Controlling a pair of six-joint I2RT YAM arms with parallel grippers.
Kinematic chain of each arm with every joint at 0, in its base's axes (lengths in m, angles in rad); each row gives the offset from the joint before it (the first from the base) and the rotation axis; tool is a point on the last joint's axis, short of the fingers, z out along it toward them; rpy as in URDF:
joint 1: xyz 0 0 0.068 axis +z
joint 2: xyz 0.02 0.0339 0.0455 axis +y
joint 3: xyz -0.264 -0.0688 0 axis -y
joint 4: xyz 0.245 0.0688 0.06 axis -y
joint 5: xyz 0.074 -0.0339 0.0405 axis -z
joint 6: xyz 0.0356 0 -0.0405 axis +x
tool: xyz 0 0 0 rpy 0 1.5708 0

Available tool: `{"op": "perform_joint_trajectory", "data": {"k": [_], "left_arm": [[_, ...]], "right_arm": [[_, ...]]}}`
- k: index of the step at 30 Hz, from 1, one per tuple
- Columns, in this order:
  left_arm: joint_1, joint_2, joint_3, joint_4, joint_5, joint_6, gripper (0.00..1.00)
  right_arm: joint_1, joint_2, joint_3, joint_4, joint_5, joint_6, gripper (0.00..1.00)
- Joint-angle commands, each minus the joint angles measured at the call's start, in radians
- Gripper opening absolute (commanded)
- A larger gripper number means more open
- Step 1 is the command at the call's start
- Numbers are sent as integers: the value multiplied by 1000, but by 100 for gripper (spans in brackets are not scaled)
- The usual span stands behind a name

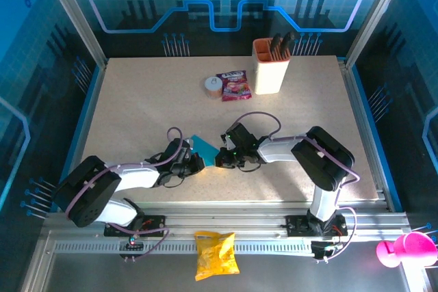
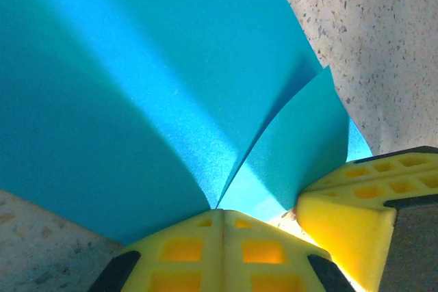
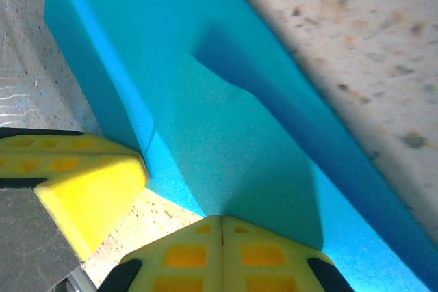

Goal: Fold a paper plane with a square sheet of paper (pick it up from the middle)
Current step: Third fold the triangle at the center of the table.

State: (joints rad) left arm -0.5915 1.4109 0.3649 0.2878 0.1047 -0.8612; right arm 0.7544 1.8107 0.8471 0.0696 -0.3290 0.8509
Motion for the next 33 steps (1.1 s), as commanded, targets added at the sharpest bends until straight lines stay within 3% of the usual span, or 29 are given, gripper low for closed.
{"op": "perform_joint_trajectory", "data": {"k": [1,17,22,28,33], "left_arm": [[10,60,-30,-157,-54,24,0],[10,76,-11,-171,-51,39,0],[10,72,14,-192,-35,81,0],[2,64,73,-270,16,168,0],[-26,29,76,-305,32,168,0]], "right_arm": [[-64,-10,-49,-90,52,-31,0],[-257,-62,-178,-73,-17,-69,0],[-332,-176,-267,-88,-7,-55,0],[-269,-340,-209,-256,46,-114,0],[-135,-289,-63,-298,45,-163,0]]}}
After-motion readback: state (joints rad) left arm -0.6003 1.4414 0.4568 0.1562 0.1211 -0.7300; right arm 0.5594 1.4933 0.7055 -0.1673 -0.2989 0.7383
